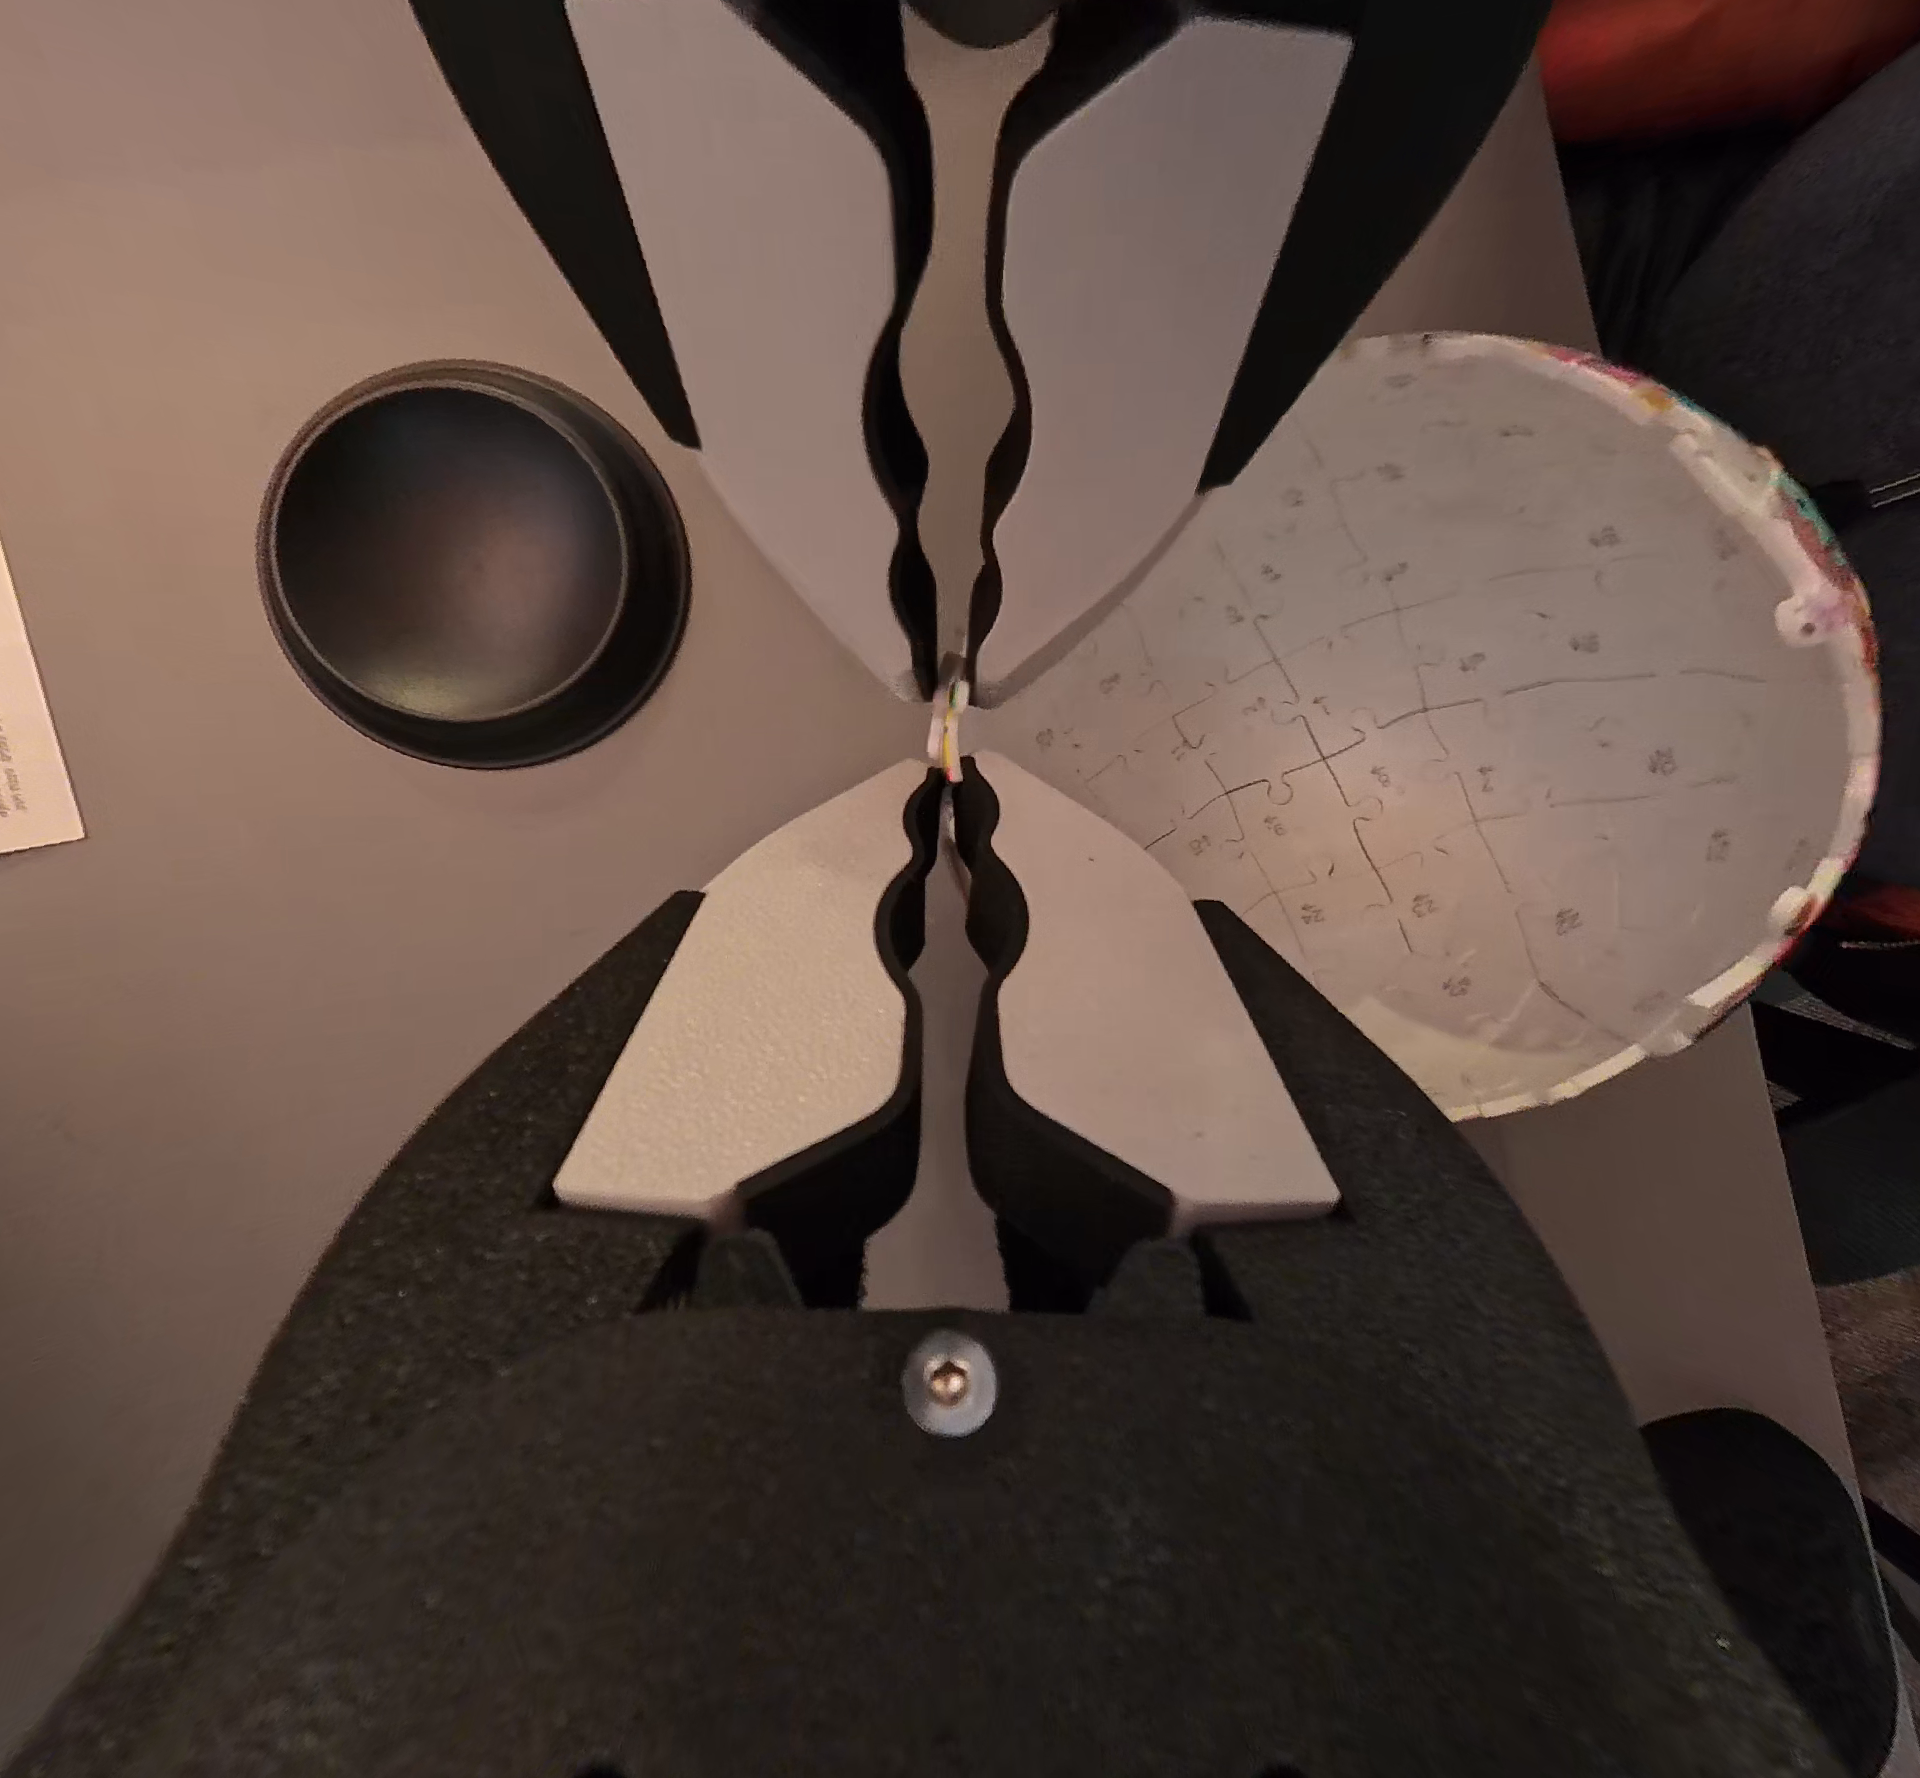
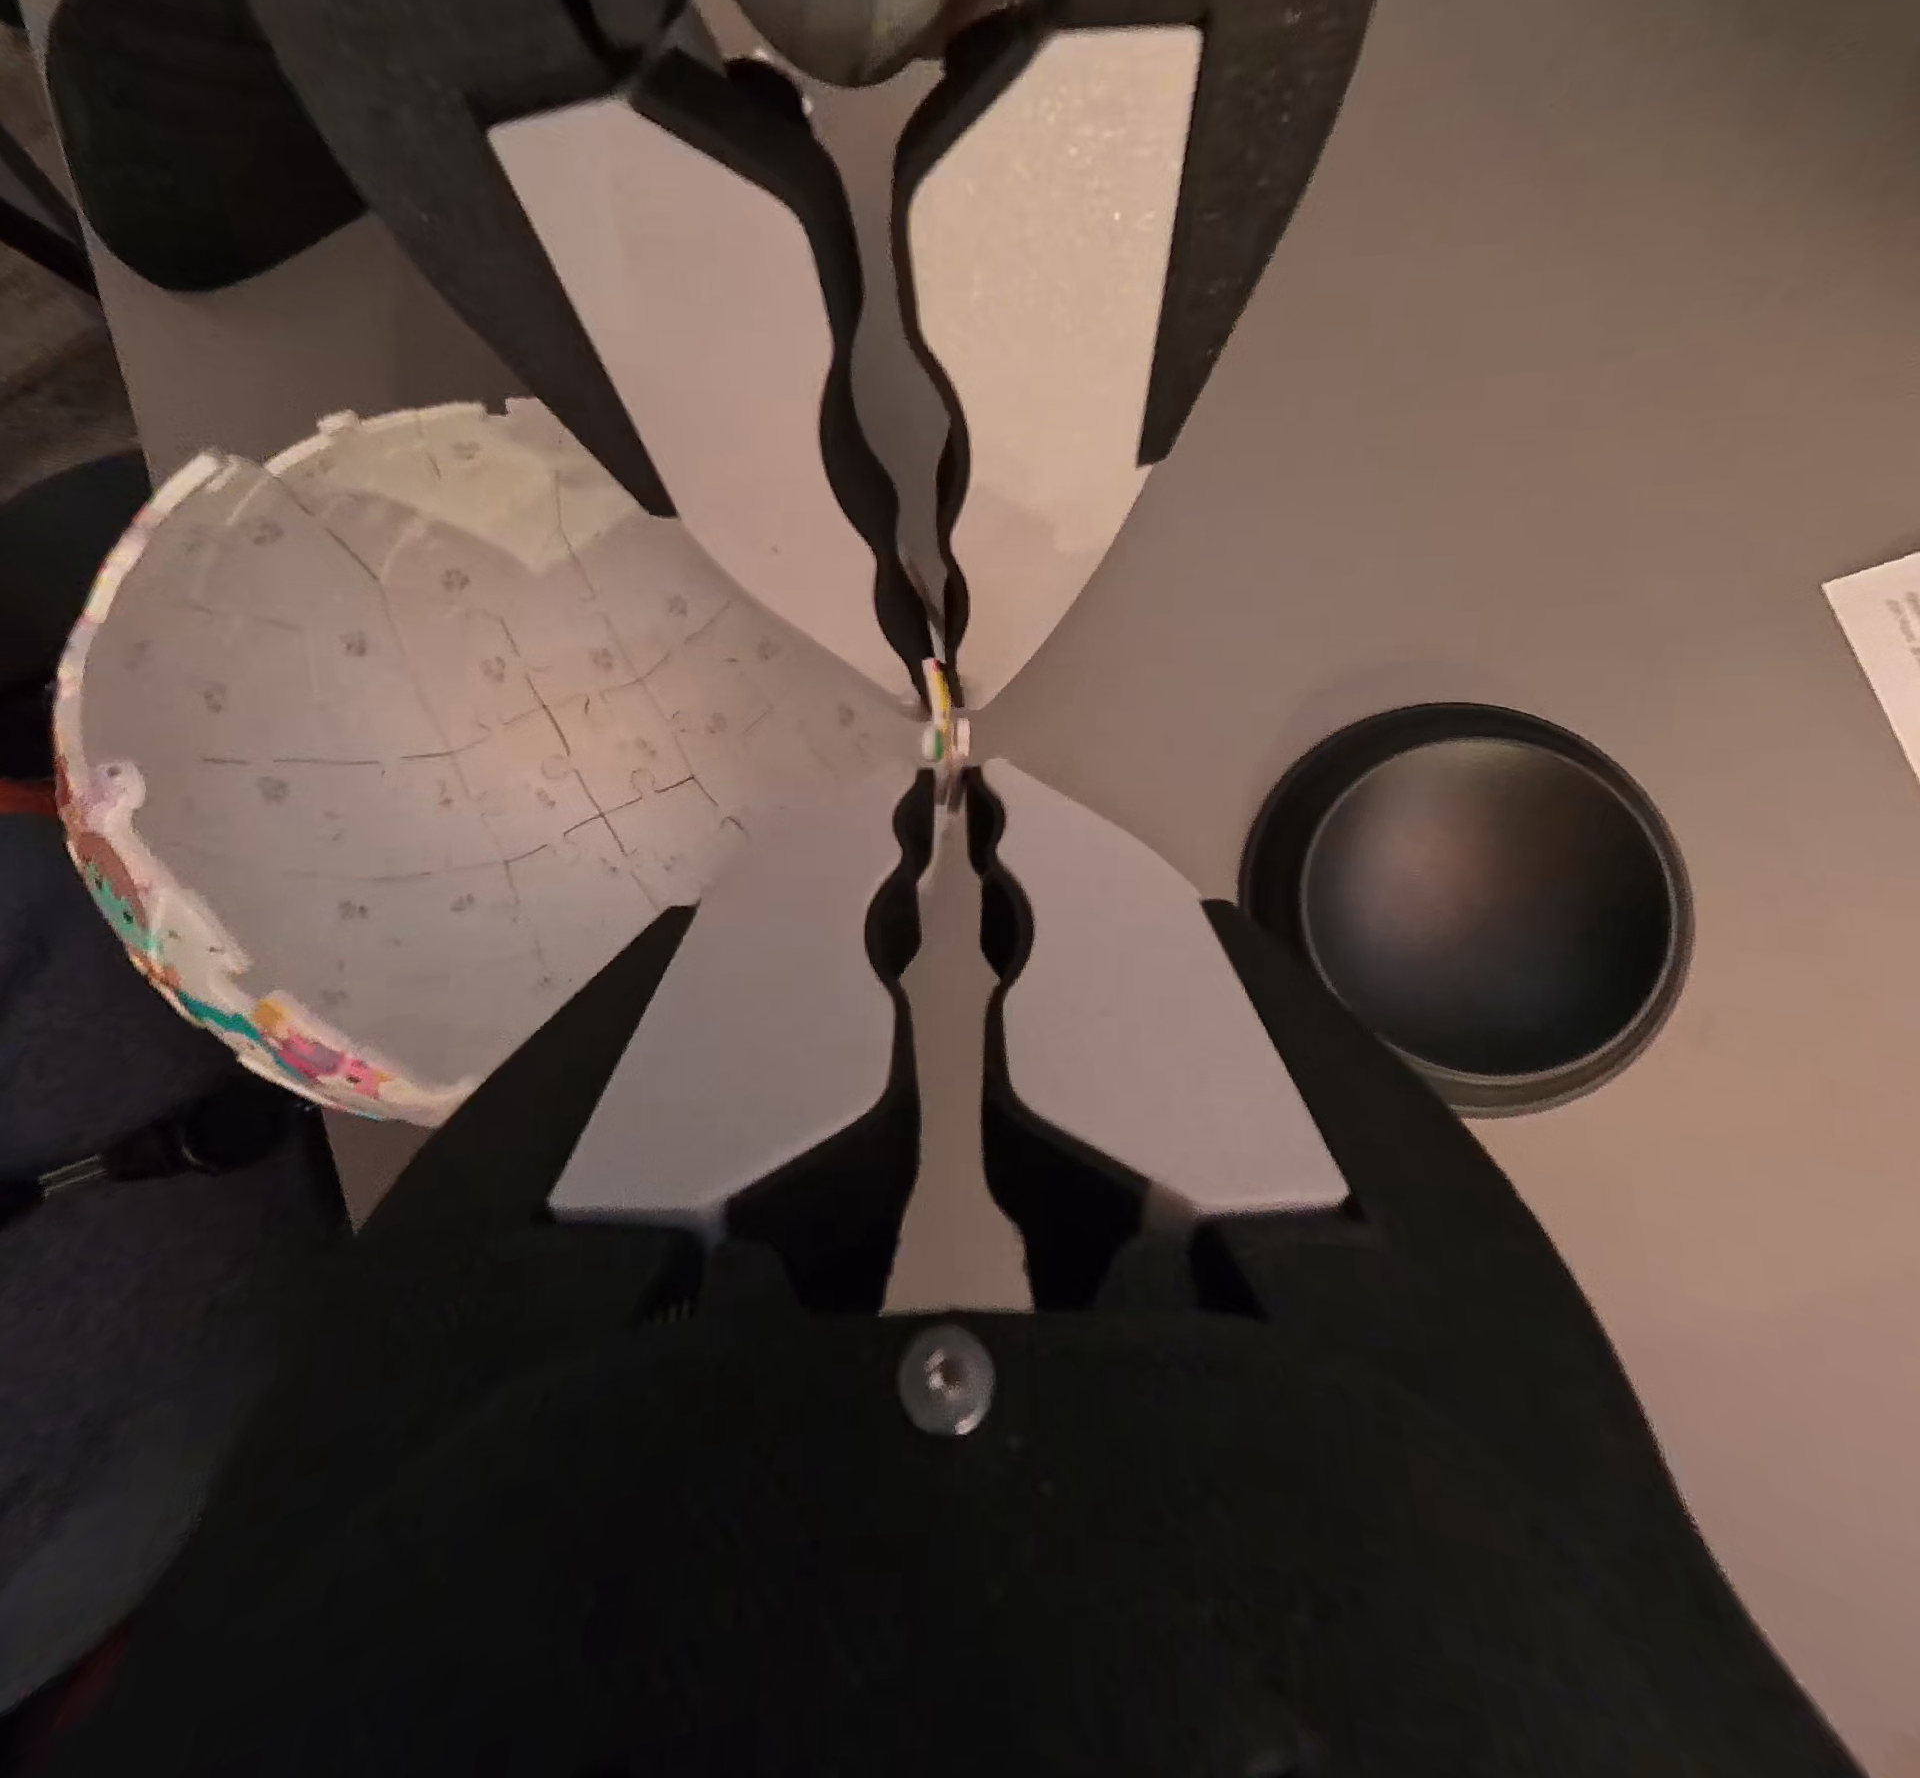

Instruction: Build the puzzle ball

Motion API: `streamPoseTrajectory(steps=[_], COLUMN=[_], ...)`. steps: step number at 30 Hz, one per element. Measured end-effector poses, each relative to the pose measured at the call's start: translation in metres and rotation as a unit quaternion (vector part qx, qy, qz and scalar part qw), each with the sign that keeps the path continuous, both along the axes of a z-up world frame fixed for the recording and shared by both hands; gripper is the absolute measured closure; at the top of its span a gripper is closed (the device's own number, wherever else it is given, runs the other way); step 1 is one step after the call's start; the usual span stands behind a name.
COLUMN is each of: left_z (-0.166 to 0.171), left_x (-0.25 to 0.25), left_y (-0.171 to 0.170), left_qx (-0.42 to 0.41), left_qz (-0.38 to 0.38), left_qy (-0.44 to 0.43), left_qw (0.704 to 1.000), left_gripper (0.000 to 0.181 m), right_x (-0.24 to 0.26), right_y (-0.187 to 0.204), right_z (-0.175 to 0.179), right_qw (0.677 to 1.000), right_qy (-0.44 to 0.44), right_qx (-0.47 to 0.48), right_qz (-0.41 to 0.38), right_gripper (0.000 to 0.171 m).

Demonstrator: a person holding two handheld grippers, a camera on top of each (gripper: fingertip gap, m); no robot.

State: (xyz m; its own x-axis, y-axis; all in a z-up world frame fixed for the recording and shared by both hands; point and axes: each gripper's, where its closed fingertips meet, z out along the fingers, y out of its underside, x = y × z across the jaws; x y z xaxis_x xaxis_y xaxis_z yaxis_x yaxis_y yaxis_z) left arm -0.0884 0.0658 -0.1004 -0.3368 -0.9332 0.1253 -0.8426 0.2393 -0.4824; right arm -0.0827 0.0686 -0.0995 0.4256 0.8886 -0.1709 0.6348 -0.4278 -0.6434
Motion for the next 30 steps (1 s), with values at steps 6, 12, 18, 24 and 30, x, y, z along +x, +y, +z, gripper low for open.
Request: streamPoseTrajectory(steps=[6, 12, 18, 24, 30], left_z=[0.005, 0.014, 0.006, 0.002, 0.003], left_x=[0.000, -0.016, -0.019, -0.015, -0.013], left_y=[0.003, 0.007, 0.002, 0.006, 0.006], left_qx=[-0.027, -0.082, -0.115, -0.098, -0.077], left_qz=[0.027, 0.064, 0.070, 0.065, 0.052], left_qy=[0.000, 0.034, 0.067, 0.063, 0.061], left_qw=[0.999, 0.994, 0.989, 0.991, 0.994], left_gripper=[0.161, 0.155, 0.173, 0.175, 0.174], right_x=[0.001, 0.004, 0.005, 0.007, 0.009], right_y=[0.002, 0.002, 0.002, 0.002, 0.003], right_z=[-0.003, -0.004, -0.005, -0.007, -0.009], right_qw=[1.000, 1.000, 1.000, 0.999, 0.997], right_qy=[-0.019, -0.022, -0.029, -0.045, -0.071], right_qx=[0.005, -0.001, 0.004, 0.001, 0.007], right_qz=[-0.004, -0.010, -0.011, -0.010, -0.001], right_gripper=[0.166, 0.166, 0.166, 0.165, 0.165])
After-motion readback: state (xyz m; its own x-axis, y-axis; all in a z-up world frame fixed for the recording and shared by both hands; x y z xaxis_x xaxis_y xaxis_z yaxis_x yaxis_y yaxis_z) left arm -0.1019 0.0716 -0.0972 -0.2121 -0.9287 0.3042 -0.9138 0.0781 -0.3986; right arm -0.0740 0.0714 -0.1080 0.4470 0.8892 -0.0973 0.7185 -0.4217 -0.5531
